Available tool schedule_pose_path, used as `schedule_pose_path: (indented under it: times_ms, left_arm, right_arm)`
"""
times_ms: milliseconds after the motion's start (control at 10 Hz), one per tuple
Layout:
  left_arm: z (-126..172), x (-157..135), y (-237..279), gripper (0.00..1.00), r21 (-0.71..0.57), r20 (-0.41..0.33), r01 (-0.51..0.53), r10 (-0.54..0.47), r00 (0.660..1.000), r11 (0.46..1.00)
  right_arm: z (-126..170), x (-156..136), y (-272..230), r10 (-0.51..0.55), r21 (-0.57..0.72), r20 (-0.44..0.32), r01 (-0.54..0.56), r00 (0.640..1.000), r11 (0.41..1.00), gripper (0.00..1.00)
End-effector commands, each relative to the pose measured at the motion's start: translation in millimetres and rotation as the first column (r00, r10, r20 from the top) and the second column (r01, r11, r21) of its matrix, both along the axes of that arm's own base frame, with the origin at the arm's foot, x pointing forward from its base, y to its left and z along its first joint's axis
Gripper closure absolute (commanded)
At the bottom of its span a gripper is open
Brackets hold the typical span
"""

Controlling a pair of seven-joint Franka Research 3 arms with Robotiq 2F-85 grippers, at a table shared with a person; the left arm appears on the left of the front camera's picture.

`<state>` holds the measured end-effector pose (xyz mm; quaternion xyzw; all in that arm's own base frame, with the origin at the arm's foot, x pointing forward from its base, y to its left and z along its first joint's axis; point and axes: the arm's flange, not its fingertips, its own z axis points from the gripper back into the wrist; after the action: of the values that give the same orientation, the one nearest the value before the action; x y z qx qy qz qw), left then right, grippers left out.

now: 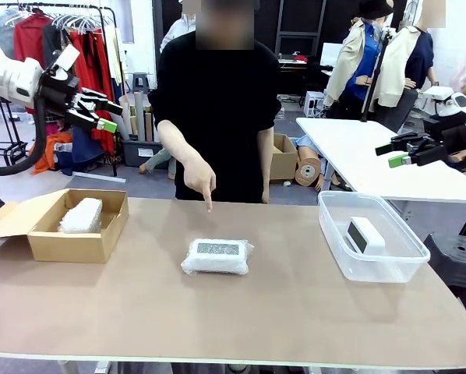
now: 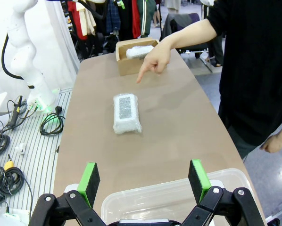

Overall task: Separate and place wrapped and unwrapped clocks.
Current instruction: Pick up the Digital clock indicated by the person.

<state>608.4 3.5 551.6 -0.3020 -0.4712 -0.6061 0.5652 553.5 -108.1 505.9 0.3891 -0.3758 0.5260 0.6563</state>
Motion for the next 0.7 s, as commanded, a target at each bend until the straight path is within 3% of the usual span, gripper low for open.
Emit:
schedule_pose_path:
  times_ms: [0, 600]
  left_arm:
    - [0.4, -1.0, 1.1, 0.00, 0.000, 0.000, 0.004, -0.004, 1.000, 1.000]
    - [0.4, -1.0, 1.1, 0.00, 0.000, 0.000, 0.004, -0.004, 1.000, 1.000]
  right_arm:
    - [2.2, -0.6, 1.1, 0.001, -0.003, -0.003, -0.001, 1.000, 1.000, 0.00]
    - [2.2, -0.6, 1.1, 0.001, -0.003, -0.003, -0.001, 1.000, 1.000, 0.00]
